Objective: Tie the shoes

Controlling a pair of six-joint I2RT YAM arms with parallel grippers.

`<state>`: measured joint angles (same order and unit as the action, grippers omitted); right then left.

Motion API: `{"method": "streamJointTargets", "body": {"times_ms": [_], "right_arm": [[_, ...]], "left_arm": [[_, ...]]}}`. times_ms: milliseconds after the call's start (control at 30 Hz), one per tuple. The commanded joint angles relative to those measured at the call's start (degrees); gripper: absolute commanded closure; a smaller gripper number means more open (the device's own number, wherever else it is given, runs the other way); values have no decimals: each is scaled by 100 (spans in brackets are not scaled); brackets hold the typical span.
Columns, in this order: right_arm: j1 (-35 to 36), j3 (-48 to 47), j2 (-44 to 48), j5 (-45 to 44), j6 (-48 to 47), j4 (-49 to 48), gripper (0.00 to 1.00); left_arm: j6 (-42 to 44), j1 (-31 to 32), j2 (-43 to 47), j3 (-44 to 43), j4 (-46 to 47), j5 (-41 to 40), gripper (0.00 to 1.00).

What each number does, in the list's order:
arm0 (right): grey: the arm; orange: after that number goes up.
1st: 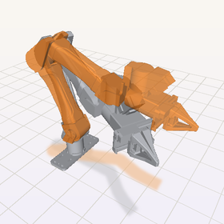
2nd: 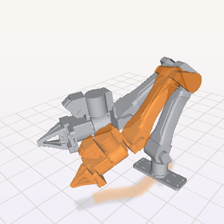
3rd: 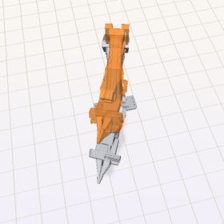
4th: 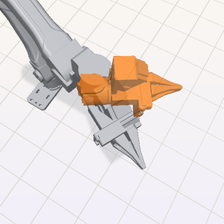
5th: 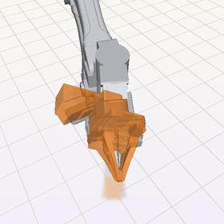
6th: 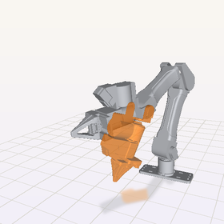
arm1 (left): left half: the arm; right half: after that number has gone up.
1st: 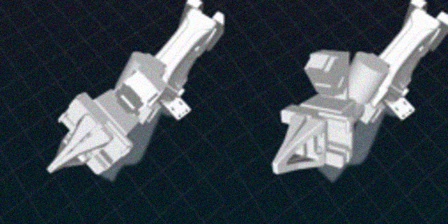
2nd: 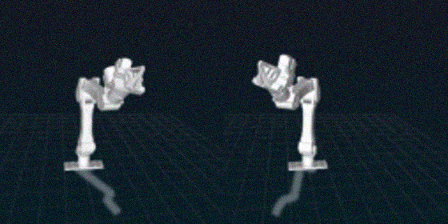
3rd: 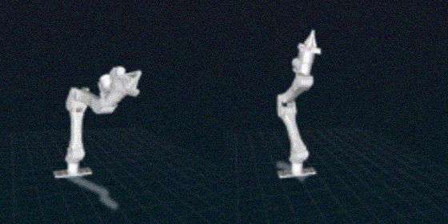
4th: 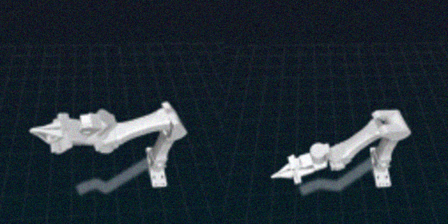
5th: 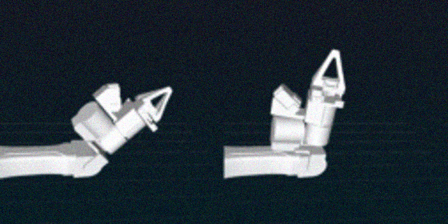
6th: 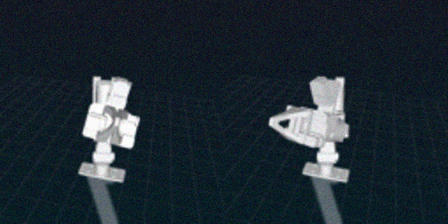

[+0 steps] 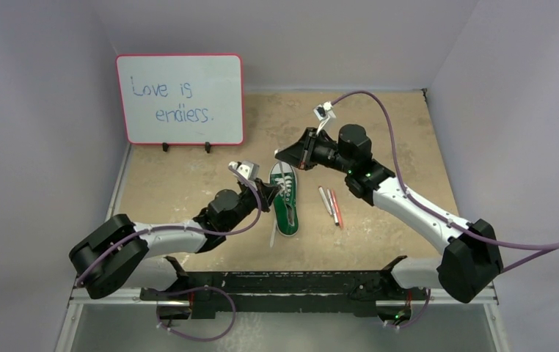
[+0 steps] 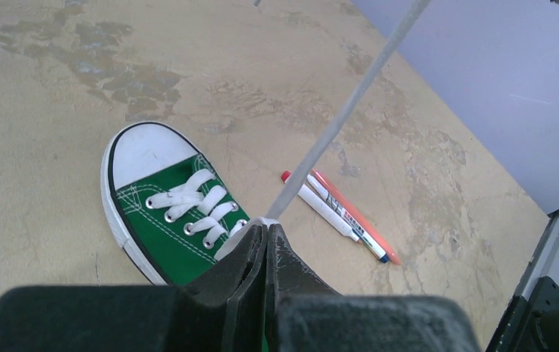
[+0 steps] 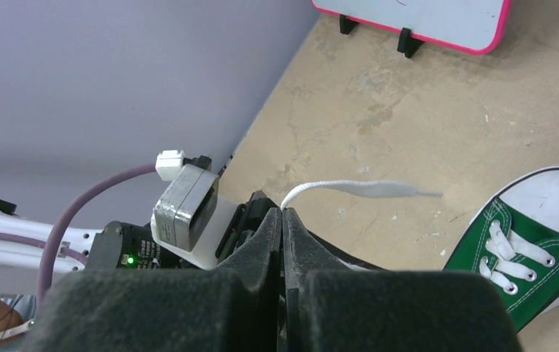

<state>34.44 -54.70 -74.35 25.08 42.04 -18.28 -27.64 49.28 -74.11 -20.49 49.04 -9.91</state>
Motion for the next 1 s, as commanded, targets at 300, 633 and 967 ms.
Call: {"method": "streamJointTargets", "body": {"times_ms": [300,633,967], "right_arm": [[-16,148,281,-101,473,-392,100],[-14,166,339,-122,503,-316,100],[-14,200,403,-141,578,-257,100]], "left_arm": [[618,-109,-822,-139,1603,861,100],[718,-120,-1219,-51,2037,643,100],[865,-164,-906,108,1916,388,100]]}}
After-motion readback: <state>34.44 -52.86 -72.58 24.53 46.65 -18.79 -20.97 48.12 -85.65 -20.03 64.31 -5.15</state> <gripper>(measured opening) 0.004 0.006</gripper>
